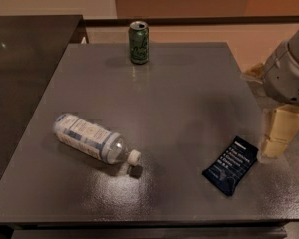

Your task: Move rxbar blueberry near green can

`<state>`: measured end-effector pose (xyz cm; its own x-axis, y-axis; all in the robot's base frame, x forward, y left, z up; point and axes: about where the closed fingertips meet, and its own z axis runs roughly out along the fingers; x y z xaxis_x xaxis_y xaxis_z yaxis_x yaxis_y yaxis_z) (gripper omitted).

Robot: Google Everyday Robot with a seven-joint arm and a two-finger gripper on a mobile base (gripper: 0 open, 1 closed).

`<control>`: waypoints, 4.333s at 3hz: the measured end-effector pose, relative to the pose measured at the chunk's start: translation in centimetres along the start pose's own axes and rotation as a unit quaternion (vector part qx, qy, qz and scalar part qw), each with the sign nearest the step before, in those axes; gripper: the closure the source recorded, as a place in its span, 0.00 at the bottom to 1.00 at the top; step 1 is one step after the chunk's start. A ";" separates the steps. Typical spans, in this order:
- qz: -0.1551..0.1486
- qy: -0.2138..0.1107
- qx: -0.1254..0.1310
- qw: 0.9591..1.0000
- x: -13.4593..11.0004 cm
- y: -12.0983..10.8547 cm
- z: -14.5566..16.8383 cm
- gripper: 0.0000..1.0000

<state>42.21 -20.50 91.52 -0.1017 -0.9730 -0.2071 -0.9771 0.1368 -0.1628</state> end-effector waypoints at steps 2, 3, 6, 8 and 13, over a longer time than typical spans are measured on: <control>-0.096 -0.021 -0.055 0.994 0.0 3.5 3.8 0.00; -0.124 -0.029 -0.075 0.989 0.1 4.7 5.3 0.00; -0.146 -0.041 -0.094 0.984 0.7 6.2 7.3 0.27; -0.146 -0.040 -0.096 0.984 1.1 6.3 7.4 0.74; -0.080 -0.028 0.006 0.996 -2.3 -0.8 3.9 1.00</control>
Offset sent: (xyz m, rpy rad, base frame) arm -0.0419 0.0173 -0.0730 0.0271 0.1303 0.3404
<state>43.92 -17.60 88.33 0.0656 -0.9708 -0.2308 -0.9779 -0.0165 -0.2086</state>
